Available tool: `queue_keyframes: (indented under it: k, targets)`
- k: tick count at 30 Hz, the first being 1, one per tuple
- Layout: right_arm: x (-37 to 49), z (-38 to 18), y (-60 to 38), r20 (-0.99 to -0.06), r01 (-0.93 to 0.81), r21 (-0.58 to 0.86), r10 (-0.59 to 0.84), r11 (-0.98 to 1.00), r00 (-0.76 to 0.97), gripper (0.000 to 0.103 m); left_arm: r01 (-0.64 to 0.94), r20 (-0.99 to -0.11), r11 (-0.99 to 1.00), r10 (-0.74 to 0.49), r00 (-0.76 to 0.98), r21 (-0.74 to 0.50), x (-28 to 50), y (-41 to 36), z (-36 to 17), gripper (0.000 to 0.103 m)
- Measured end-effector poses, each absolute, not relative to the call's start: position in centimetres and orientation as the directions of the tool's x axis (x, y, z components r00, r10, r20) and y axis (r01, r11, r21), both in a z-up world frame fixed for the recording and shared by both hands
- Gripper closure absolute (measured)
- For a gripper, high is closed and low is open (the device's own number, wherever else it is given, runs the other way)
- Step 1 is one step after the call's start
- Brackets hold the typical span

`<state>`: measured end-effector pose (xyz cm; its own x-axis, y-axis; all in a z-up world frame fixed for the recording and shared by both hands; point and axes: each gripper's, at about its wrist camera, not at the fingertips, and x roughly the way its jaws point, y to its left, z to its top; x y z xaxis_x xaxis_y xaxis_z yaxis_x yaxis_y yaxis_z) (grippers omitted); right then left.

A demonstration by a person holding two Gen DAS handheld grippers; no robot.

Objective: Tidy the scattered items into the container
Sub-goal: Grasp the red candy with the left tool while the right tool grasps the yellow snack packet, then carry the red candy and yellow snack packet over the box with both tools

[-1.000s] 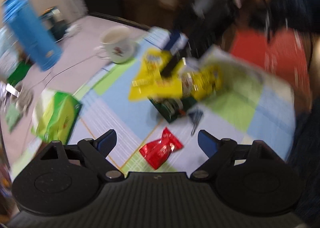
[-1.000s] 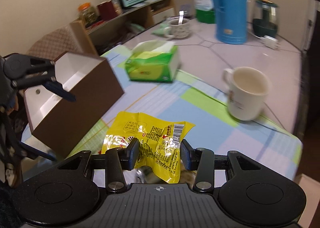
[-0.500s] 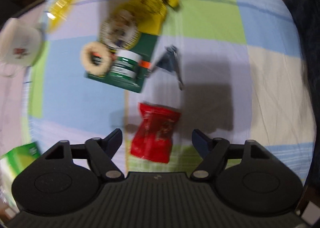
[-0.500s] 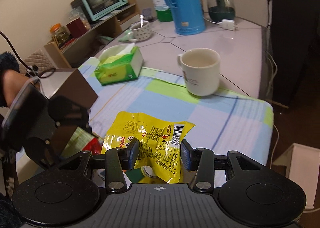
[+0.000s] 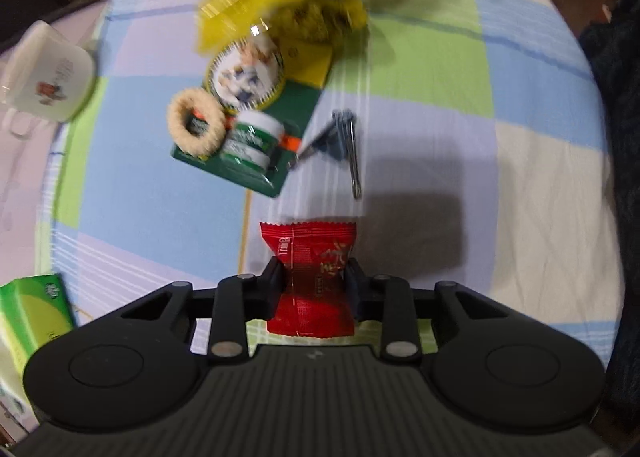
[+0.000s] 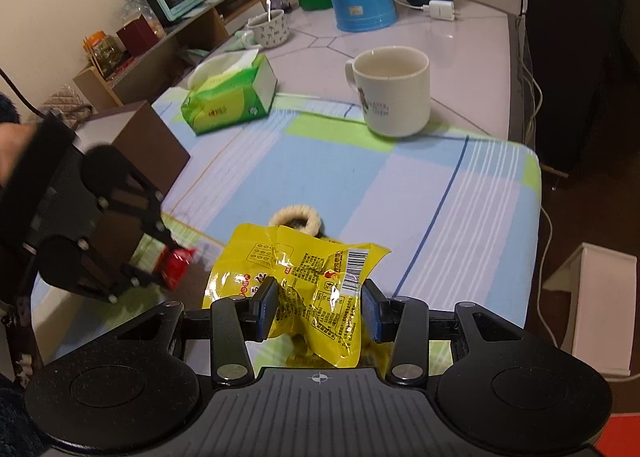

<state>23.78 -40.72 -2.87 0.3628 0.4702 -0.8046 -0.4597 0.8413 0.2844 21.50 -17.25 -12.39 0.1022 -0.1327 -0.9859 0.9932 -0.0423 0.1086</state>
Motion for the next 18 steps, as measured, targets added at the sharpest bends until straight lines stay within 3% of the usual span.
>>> queue_keyframes:
  k: [11, 18]
  targets:
    - [20.2, -0.5, -39.5, -0.796, -0.5, 0.252, 0.471, 0.829, 0.381, 0.06, 0.966, -0.935, 0.127, -0.251, 0.25, 0.224, 18.4, -16.5, -4.2, 0.076]
    - [18.5, 2.3, -36.2, -0.77, -0.588, 0.205, 0.5, 0.782, 0.396, 0.06, 0.921, -0.893, 0.254, -0.267, 0.361, 0.297, 15.6, -12.2, 0.7, 0.076]
